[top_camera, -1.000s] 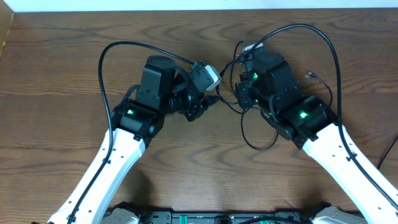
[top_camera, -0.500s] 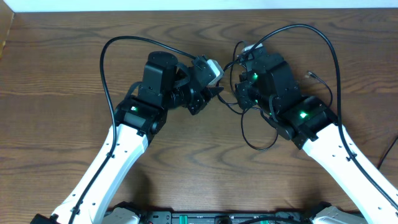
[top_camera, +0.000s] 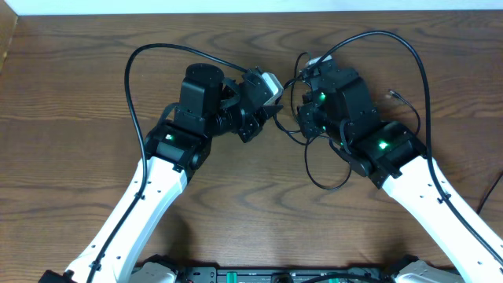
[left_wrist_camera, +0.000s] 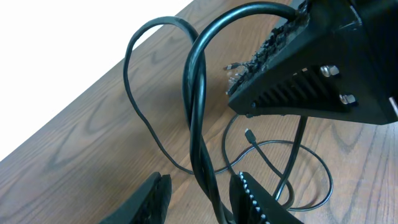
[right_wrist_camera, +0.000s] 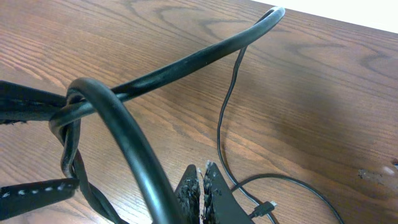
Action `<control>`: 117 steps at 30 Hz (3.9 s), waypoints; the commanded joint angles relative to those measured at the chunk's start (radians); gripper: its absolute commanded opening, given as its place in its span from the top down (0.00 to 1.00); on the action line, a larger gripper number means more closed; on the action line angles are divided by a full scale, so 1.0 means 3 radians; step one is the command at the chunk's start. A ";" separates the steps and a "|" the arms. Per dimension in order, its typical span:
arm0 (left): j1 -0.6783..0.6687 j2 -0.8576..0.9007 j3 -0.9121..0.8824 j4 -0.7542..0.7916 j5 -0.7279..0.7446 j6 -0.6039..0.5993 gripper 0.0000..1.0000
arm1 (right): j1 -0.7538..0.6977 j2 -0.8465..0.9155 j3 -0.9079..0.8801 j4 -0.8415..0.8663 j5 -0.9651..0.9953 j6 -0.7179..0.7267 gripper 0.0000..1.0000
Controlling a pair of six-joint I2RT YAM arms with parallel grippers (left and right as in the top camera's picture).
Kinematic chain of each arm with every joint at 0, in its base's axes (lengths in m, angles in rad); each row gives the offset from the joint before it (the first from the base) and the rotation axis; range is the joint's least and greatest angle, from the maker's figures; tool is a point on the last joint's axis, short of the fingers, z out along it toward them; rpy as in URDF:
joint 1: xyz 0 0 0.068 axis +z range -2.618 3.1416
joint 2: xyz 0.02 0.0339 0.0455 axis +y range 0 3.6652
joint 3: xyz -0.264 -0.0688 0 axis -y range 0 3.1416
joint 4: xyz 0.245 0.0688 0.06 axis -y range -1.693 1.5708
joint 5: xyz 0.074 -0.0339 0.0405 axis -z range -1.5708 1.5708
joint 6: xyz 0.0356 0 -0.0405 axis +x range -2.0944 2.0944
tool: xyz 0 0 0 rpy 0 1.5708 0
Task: Untangle cables
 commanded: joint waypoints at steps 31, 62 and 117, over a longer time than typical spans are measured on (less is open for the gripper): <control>0.0005 0.0022 0.0020 -0.0015 0.0043 -0.0019 0.93 | -0.0008 0.0027 0.0027 -0.0036 0.0005 0.0000 0.99; 0.0005 -0.1307 0.0020 -0.1883 -0.0599 0.0411 0.93 | -0.0008 0.0094 0.0027 -0.0028 0.0217 -0.0064 0.99; 0.0005 -0.0355 0.0020 -0.0535 -0.0146 0.0412 0.63 | -0.0434 0.0094 0.0027 0.0071 -0.0996 -0.0562 0.99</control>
